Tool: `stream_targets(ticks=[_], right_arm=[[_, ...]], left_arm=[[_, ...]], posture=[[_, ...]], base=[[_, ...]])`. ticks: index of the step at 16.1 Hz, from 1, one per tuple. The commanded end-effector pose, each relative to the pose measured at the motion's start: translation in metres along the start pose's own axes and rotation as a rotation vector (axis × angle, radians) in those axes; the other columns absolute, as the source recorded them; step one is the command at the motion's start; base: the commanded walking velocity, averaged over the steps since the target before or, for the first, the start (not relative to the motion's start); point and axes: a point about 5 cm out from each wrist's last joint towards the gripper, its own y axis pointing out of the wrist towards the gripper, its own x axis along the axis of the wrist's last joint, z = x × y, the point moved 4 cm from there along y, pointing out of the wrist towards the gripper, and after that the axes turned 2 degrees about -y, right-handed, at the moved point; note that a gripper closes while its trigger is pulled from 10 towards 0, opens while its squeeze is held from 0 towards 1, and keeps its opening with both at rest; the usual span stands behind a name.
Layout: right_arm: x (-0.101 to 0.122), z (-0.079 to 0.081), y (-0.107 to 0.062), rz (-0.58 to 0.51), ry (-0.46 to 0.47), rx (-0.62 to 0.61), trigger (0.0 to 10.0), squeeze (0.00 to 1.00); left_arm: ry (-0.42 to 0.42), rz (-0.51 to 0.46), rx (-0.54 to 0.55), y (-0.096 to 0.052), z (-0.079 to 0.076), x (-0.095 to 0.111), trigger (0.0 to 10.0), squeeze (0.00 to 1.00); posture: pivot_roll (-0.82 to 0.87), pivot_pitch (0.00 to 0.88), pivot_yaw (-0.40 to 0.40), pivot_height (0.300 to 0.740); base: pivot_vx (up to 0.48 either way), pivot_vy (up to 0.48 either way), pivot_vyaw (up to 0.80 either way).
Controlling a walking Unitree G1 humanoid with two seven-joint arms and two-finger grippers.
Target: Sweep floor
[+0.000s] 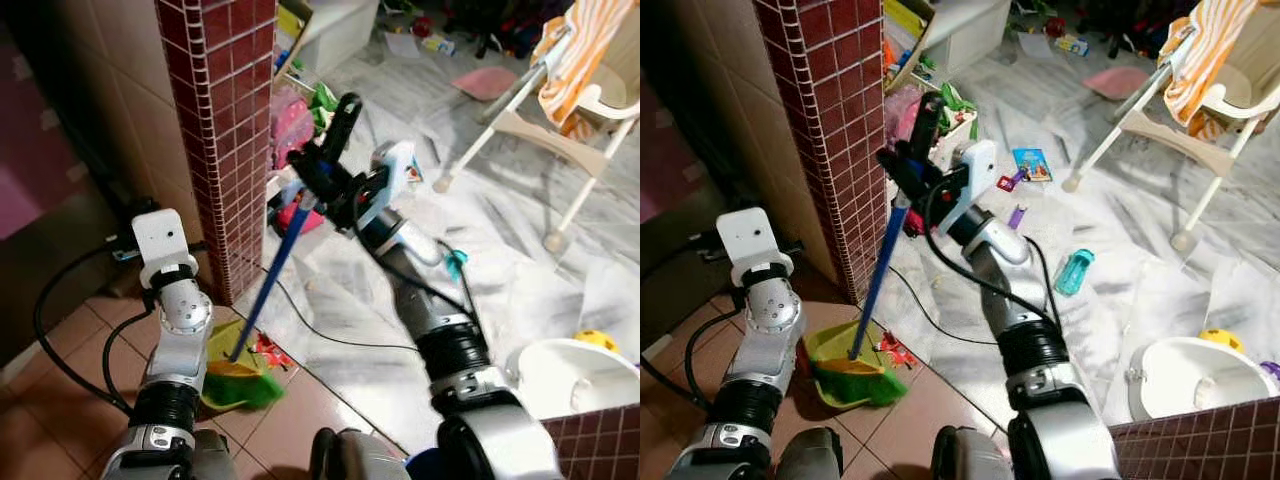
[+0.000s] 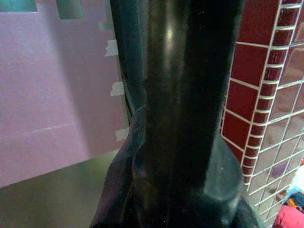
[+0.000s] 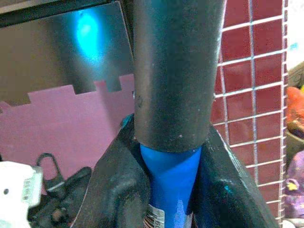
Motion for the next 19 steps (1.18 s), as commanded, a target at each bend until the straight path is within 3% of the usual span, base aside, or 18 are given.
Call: stream_targets(ticks=[1,3,4,5,7,9,11,12,16,19], right_arm=[[0.017,-0.011,0.001,-0.021,-0.047,-0.038,10.0,0.0],[0.019,-0.03,-0.002,0.017,-0.083,-0.14,10.0,0.0],[0.023,-0.045,-0.006,0.012,-0.134,-0.268,10.0,0.0],[0.018,-0.055,-0.011,0.077,-0.176,-0.377,10.0,0.0],[0.008,-0.059,-0.015,0.146,-0.188,-0.446,10.0,0.0],[0.007,-0.066,-0.024,0.128,-0.196,-0.576,10.0,0.0],[0.013,-0.064,-0.024,0.021,-0.081,-0.513,10.0,0.0],[0.017,-0.072,-0.028,0.03,-0.154,-0.579,10.0,0.0],[0.04,-0.073,-0.024,-0.045,-0.146,-0.531,10.0,0.0],[0.064,-0.07,-0.011,-0.117,-0.137,-0.47,10.0,0.0]], left_arm=[[-0.006,-0.016,-0.053,0.0,-0.011,0.003,10.0,0.0],[0.012,-0.027,-0.051,0.002,-0.01,0.005,10.0,0.0],[0.017,-0.023,-0.064,0.003,-0.01,0.003,10.0,0.0],[0.021,0.0,-0.083,0.003,-0.012,-0.001,10.0,0.0],[0.024,-0.007,-0.114,0.004,-0.015,-0.001,10.0,0.0],[0.027,-0.006,-0.152,0.004,-0.021,-0.002,10.0,0.0],[0.032,0.009,-0.175,0.002,-0.023,-0.007,10.0,0.0],[0.023,0.012,-0.192,0.002,-0.025,-0.007,10.0,0.0],[0.011,0.013,-0.229,0.004,-0.03,-0.007,10.0,0.0],[0.019,0.012,-0.227,0.003,-0.03,-0.007,10.0,0.0]], posture=[[-0.01,0.065,-0.101,0.74],[0.0,0.065,-0.09,0.74],[-0.01,0.061,-0.082,0.74],[-0.01,0.05,-0.071,0.74],[-0.01,0.043,-0.059,0.74],[-0.01,0.026,-0.05,0.74],[-0.02,0.015,-0.046,0.74],[-0.02,0.012,-0.046,0.74],[-0.02,0.005,-0.047,0.74],[-0.02,0.012,-0.049,0.74]], base=[[0.0,0.0,0.0],[0.0,0.0,0.0],[0.0,0.0,0.0],[0.0,0.0,0.0],[0.0,0.0,0.0],[0.0,0.0,0.0],[0.0,0.0,0.0],[0.0,0.0,0.0],[0.0,0.0,0.0],[0.0,0.0,0.0]])
